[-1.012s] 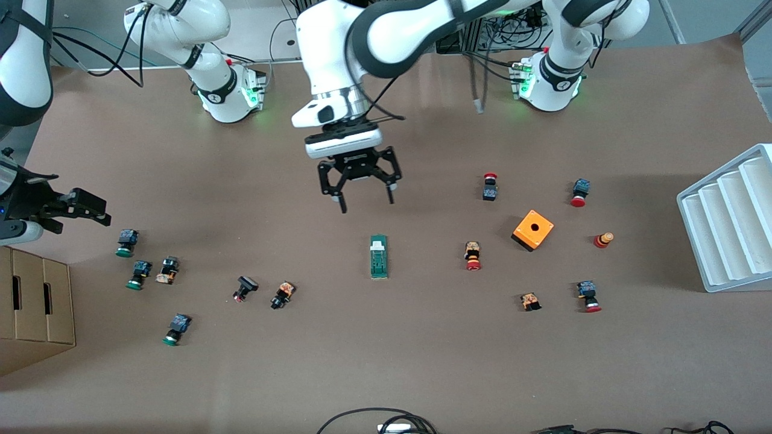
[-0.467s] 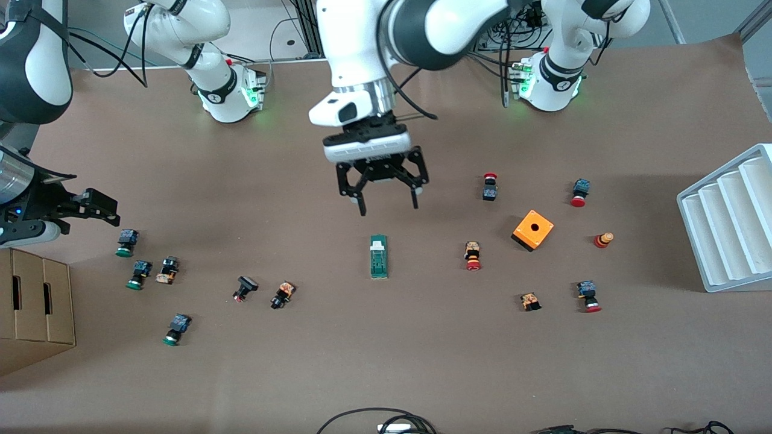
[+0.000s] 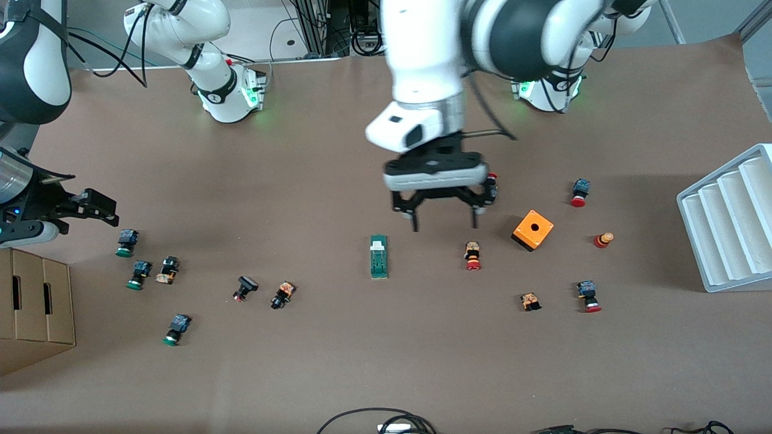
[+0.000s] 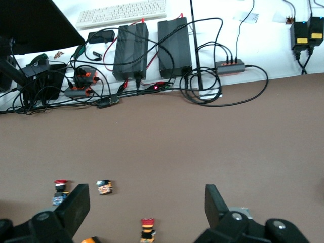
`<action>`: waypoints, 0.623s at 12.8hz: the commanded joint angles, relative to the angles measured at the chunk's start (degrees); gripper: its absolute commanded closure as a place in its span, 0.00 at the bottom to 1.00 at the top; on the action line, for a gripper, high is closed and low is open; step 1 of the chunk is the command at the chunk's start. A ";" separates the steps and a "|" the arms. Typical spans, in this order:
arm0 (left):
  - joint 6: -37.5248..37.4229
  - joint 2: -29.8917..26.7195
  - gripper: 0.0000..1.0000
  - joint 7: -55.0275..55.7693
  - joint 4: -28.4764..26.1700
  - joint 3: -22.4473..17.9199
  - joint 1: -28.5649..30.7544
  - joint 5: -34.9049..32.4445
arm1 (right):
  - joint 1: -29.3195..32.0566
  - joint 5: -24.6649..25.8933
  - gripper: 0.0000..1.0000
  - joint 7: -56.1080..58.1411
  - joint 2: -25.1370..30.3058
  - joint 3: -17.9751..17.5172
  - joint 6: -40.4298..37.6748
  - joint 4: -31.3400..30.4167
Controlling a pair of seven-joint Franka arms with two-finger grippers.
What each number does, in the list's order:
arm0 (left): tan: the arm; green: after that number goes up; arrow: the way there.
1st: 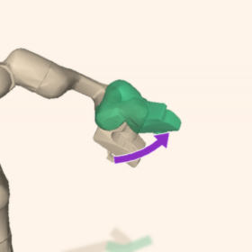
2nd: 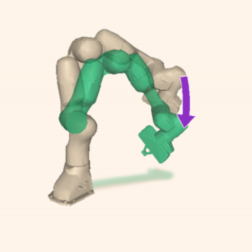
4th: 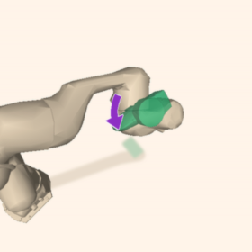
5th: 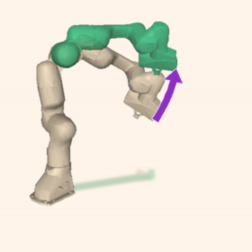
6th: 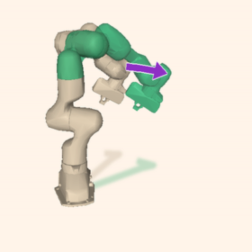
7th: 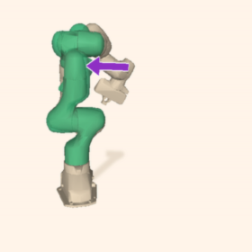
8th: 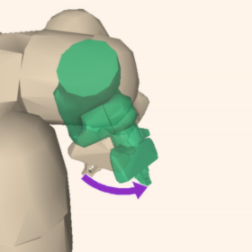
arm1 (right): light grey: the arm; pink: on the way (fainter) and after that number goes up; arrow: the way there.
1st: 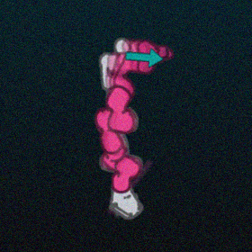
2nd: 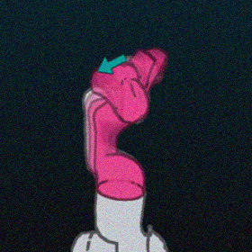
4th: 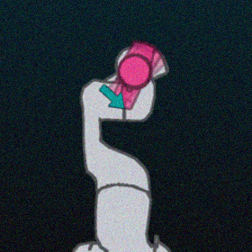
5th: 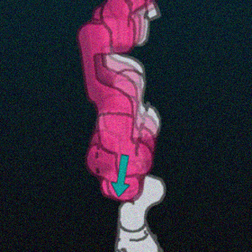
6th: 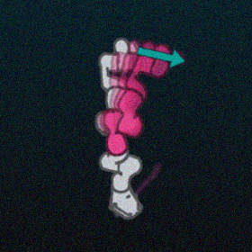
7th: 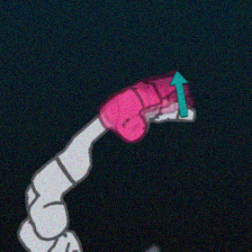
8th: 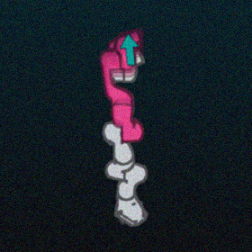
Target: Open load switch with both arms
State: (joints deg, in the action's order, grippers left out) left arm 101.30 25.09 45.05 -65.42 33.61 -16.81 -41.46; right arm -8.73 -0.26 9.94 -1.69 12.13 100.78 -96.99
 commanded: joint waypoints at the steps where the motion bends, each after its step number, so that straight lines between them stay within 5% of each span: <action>1: -3.02 -2.76 0.00 -9.86 -0.85 0.31 5.45 4.10 | -0.14 0.96 0.00 -1.15 -0.59 0.00 -0.15 1.19; 8: -11.90 -2.94 0.00 -22.64 0.38 0.23 19.68 12.17 | -0.23 0.96 0.00 -1.15 -0.59 0.00 0.29 1.28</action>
State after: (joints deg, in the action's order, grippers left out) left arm 91.86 23.10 24.29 -65.39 33.38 -1.38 -32.80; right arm -8.75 -0.25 9.46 -1.69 12.11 100.80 -96.98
